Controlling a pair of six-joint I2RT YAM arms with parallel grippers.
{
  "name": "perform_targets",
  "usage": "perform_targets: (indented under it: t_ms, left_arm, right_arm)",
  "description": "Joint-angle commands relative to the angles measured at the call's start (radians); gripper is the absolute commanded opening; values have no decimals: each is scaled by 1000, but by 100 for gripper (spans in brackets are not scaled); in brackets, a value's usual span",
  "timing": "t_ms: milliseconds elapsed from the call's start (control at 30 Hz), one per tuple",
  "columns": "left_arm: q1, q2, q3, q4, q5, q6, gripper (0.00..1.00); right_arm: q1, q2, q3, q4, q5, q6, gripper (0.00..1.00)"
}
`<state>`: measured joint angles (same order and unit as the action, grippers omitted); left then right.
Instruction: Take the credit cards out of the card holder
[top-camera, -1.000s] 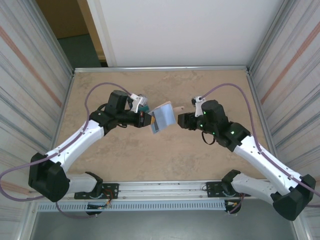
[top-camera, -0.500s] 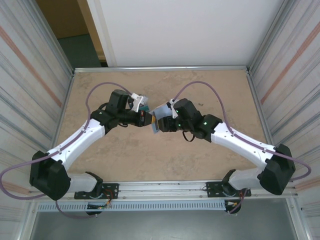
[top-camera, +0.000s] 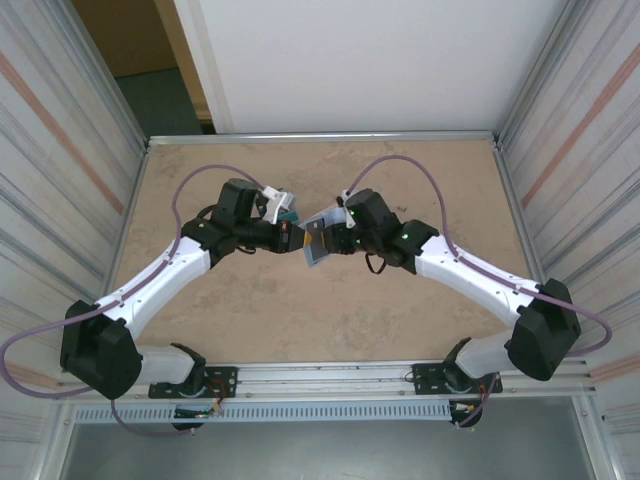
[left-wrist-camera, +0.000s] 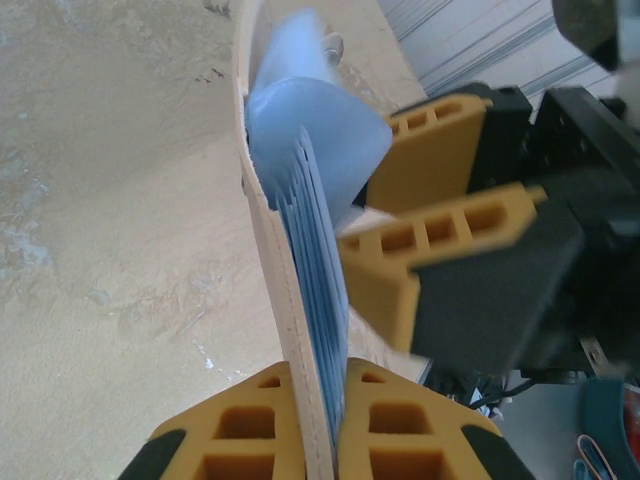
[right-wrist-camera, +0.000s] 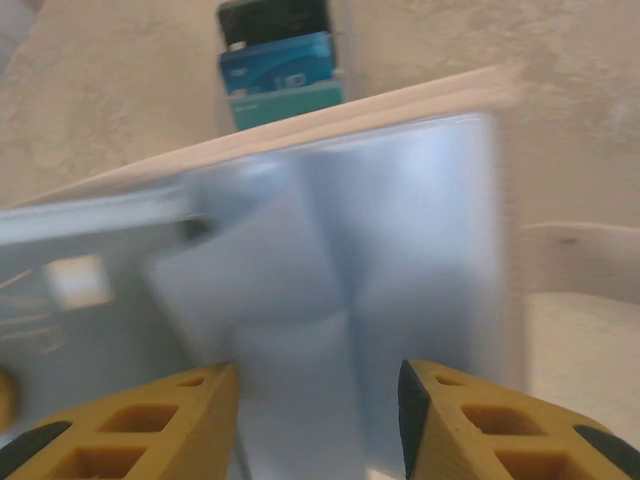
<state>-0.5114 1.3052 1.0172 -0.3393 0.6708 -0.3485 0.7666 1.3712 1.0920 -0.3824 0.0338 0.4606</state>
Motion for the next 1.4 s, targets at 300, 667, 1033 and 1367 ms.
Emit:
perform_targets:
  t_ms: [300, 667, 1033, 1367]
  left_arm:
    - [6, -7, 28, 31, 70, -4, 0]
    - [2, 51, 20, 41, 105, -1, 0]
    - [-104, 201, -41, 270, 181, -103, 0]
    - [-156, 372, -36, 342, 213, -142, 0]
  right_arm:
    - [-179, -182, -110, -62, 29, 96, 40]
    - [-191, -293, -124, -63, -52, 101, 44]
    - [-193, -333, -113, -125, -16, 137, 46]
    - [-210, -356, -130, -156, 5, 167, 54]
